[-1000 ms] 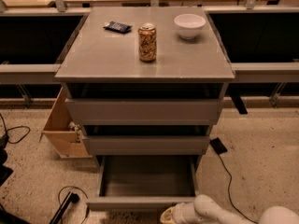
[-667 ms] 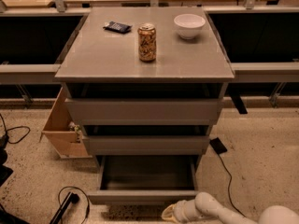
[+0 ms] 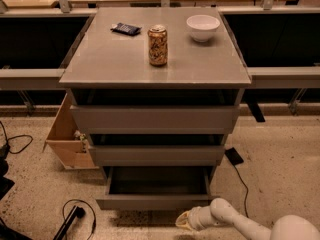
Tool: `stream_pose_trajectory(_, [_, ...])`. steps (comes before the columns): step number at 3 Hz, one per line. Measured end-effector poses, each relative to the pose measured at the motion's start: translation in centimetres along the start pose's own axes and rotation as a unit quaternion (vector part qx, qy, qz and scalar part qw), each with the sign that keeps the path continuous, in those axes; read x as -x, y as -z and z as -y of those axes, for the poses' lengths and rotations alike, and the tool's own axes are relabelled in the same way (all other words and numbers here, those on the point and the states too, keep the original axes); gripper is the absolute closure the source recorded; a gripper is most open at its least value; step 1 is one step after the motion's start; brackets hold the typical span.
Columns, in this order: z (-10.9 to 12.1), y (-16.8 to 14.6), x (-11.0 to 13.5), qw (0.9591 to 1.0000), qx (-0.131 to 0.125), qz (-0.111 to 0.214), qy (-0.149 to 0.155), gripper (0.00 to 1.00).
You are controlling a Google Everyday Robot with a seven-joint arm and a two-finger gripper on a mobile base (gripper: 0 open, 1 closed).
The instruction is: Close bottom drawer
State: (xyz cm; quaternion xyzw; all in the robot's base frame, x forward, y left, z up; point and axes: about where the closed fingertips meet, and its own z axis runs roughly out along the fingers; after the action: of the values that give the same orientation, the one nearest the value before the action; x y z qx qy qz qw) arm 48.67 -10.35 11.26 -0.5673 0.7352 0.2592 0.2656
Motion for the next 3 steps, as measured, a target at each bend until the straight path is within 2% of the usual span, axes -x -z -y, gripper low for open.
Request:
stream_pose_trajectory(1, [5.8, 2.2, 0.5, 0.9996, -0.022, -0.017, 0.007, 1.0])
stream_pose_trajectory(2, [5.6, 2.2, 0.6, 0.9996, -0.022, -0.018, 0.007, 1.0])
stream_pose_trajectory(3, [8.0, 3.4, 0.9, 0.999, -0.035, -0.026, 0.011, 1.0])
